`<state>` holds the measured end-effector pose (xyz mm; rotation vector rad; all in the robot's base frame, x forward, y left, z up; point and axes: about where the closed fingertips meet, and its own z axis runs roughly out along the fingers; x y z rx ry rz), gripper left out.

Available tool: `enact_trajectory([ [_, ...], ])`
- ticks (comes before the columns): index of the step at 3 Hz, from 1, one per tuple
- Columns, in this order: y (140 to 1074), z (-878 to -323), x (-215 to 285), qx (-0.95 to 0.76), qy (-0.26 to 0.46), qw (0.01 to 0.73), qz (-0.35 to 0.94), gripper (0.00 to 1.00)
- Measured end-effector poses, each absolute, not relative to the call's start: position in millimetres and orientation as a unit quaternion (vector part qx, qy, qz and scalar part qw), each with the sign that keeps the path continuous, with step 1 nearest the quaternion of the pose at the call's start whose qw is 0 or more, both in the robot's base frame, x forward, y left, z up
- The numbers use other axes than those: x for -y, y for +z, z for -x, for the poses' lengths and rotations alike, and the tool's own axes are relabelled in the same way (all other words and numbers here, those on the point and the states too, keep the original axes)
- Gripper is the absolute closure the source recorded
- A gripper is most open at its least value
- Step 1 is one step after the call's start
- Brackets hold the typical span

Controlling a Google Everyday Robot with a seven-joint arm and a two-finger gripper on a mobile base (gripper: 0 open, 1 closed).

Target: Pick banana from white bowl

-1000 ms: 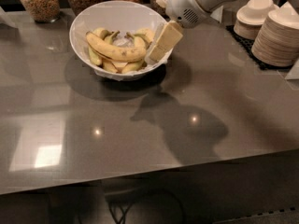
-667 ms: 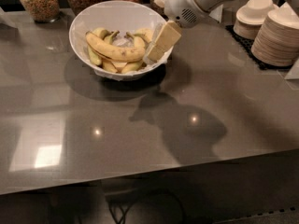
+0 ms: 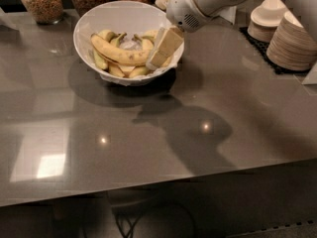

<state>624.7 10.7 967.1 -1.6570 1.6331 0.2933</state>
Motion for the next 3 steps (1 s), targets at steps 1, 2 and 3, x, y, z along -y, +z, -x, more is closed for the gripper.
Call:
enact_trajectory([
  [1,960.2,-634.2,-26.4,-0.63,0.123,0.388,0.662,0.19],
  [2,954.2,-639.9,-38.6,-0.622,0.129,0.385,0.669,0.42],
  [3,943.7,-640.3,-53.1,-0.618,0.144,0.377,0.674,0.58],
])
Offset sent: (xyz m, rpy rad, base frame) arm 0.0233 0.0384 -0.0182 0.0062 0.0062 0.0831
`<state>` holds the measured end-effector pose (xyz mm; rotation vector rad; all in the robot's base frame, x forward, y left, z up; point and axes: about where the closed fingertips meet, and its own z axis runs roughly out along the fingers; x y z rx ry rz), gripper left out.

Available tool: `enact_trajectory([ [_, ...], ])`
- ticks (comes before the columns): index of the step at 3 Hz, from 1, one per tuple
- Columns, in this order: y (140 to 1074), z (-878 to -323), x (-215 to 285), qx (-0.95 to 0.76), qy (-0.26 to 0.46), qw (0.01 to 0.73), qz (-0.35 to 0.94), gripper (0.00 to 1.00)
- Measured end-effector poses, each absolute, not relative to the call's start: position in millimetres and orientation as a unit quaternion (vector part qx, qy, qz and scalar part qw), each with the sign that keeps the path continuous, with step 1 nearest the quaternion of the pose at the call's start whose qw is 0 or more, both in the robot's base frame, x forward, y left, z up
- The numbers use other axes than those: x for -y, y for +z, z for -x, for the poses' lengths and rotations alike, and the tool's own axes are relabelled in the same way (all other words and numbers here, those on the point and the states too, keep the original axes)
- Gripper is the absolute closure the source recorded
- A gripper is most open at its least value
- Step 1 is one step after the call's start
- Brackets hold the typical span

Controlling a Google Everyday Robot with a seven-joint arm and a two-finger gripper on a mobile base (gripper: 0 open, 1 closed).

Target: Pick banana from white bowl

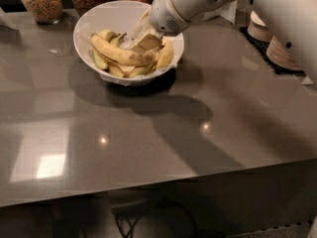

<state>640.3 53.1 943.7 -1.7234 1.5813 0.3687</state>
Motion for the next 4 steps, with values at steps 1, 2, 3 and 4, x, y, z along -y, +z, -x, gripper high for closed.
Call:
enact_trajectory([
  [1,933.0,-634.8,-67.2,-0.616,0.163,0.366,0.678,0.51],
  [2,931.3,-624.0,-80.1,-0.612,0.182,0.358,0.682,0.48],
  [3,925.0,-624.4,-81.0,-0.615,0.179,0.353,0.682,0.49],
  [4,917.3,-629.4,-80.7,-0.618,0.171,0.348,0.684,0.4],
])
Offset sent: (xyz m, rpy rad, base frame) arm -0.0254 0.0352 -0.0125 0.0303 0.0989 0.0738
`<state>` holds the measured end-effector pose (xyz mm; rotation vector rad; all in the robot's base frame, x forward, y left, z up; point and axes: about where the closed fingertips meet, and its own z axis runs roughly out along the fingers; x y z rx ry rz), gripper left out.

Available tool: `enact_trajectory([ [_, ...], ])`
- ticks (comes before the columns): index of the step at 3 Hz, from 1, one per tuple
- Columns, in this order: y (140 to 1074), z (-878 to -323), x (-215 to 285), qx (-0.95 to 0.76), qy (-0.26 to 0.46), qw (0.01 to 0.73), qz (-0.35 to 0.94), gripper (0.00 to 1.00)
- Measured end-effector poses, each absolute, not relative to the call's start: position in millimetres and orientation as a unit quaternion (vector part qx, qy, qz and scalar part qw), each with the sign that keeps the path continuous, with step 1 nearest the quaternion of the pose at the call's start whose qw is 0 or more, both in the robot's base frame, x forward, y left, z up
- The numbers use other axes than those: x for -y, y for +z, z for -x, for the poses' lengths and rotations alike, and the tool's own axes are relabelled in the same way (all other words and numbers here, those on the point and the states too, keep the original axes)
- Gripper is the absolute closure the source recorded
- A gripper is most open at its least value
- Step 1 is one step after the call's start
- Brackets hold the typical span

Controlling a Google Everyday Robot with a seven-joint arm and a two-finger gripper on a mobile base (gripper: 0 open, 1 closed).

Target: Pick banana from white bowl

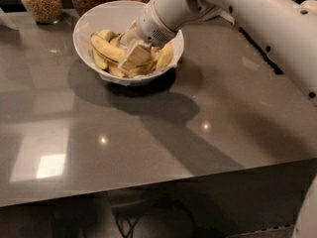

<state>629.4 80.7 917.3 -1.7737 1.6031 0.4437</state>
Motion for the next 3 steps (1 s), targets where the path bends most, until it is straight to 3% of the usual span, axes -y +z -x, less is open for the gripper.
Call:
enact_trajectory([
  [1,904.9,-637.4,-80.9,-0.622,0.161,0.34,0.687,0.42],
  [2,894.7,-644.5,-82.1,-0.624,0.154,0.333,0.69,0.52],
  [3,892.7,-647.1,-82.1,-0.624,0.15,0.332,0.691,0.72],
])
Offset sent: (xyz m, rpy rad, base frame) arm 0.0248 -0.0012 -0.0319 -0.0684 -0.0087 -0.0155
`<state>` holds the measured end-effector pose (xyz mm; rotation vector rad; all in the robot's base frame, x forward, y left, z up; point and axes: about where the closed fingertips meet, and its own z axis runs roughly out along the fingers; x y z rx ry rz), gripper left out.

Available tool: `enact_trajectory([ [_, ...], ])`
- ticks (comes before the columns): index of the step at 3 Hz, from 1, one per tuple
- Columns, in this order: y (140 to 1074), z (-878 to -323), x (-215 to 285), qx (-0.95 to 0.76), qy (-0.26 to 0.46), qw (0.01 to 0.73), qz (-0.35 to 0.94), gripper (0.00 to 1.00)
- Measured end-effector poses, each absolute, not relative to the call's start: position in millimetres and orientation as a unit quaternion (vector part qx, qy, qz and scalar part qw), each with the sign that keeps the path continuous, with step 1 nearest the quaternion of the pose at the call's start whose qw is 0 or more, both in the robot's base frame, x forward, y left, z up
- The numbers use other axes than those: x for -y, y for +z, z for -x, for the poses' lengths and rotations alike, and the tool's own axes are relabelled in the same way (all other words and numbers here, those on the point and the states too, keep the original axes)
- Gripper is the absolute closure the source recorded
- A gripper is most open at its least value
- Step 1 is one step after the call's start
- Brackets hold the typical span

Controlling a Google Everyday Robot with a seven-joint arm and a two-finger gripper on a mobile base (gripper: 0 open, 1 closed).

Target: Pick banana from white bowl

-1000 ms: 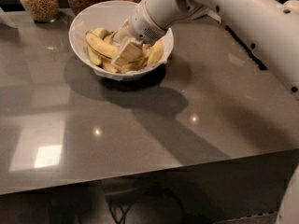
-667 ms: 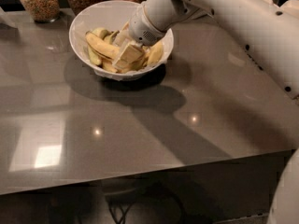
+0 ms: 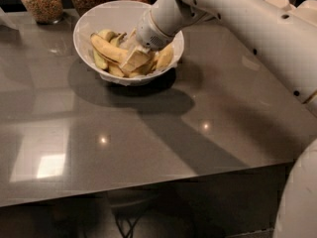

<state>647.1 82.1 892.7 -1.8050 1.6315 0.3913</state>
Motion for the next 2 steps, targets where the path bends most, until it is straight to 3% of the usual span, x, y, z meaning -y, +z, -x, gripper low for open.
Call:
enact_trajectory([
  [1,905.9,-645.6,-79.4,-0.624,0.137,0.331,0.694,0.94],
  [2,933.1,-637.7,-66.8,-0.614,0.134,0.351,0.694,1.0],
])
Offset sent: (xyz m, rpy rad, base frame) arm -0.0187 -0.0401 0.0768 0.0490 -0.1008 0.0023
